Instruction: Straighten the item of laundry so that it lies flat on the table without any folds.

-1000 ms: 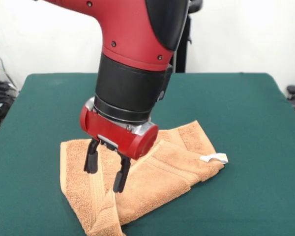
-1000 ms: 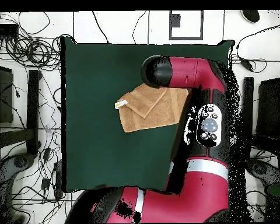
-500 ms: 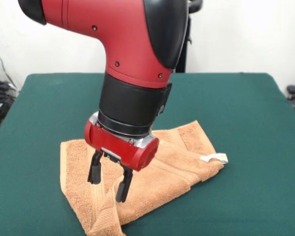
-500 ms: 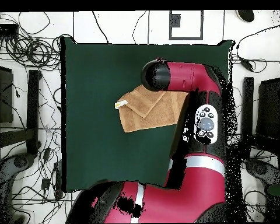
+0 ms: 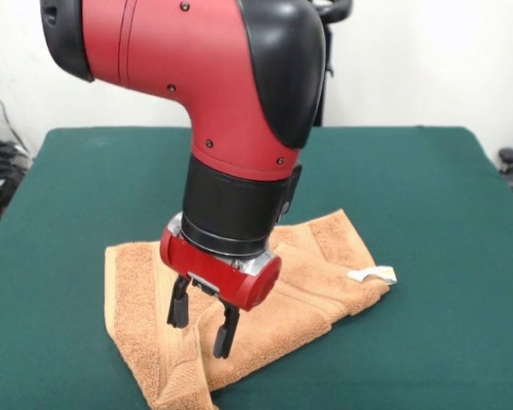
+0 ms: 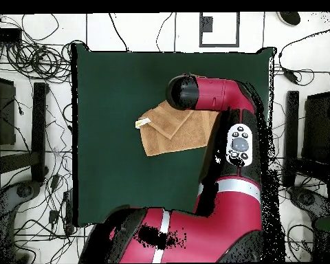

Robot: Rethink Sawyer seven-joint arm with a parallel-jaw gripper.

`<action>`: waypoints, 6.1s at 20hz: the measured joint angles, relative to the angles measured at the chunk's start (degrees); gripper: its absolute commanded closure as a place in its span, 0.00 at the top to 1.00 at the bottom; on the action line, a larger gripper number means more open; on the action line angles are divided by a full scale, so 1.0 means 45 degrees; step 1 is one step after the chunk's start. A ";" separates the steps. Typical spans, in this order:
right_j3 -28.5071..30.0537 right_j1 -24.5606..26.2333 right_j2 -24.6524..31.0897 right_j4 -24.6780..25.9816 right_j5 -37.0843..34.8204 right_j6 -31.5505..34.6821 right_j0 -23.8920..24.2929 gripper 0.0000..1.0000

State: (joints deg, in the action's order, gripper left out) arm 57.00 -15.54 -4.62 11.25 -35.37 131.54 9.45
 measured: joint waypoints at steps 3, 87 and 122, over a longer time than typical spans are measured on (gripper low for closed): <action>-0.0002 0.0069 -0.0002 -0.0011 0.0000 0.0000 0.0001 1.00; 0.3489 -0.0014 -0.2448 -0.2380 0.1204 0.0165 -0.2165 1.00; 0.3095 0.0962 -0.3327 -0.3555 0.1851 0.0165 -0.2690 1.00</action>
State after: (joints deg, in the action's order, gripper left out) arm 70.93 -11.21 -19.60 -4.74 -27.04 132.28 -2.65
